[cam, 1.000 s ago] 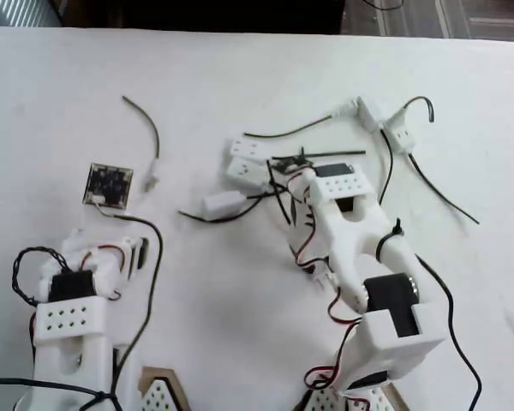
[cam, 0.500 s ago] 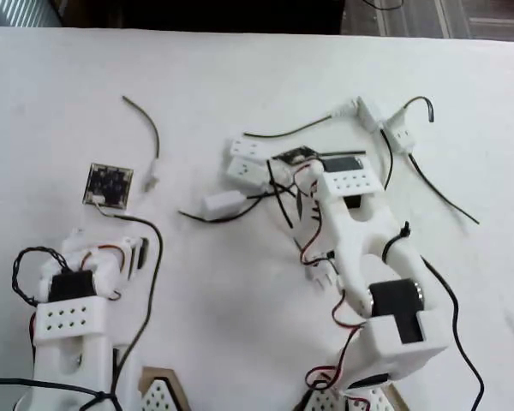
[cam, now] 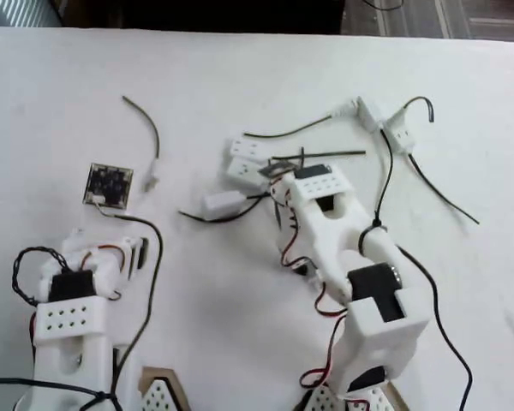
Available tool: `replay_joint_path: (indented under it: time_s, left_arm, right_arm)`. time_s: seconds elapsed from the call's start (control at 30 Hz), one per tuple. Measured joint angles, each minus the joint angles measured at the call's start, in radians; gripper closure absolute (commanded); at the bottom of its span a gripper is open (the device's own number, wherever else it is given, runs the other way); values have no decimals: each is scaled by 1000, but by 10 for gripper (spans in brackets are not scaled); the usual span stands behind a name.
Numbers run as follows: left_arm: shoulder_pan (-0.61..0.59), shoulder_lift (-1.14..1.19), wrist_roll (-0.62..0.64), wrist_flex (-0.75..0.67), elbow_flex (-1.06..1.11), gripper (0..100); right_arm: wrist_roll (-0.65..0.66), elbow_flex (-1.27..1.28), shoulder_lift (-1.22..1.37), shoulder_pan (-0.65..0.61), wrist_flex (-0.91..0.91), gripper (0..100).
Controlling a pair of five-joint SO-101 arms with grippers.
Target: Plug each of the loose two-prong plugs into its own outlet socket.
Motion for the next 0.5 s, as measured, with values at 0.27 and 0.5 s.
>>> replay_joint_path:
  time_s: [0.27, 0.5]
  left_arm:
    - [0, 0, 0, 0, 0, 779]
    - [0, 0, 0, 0, 0, 779]
  right_arm:
    - [0, -2, 2, 2, -5, 981]
    - [14, 12, -61, -11, 3, 926]
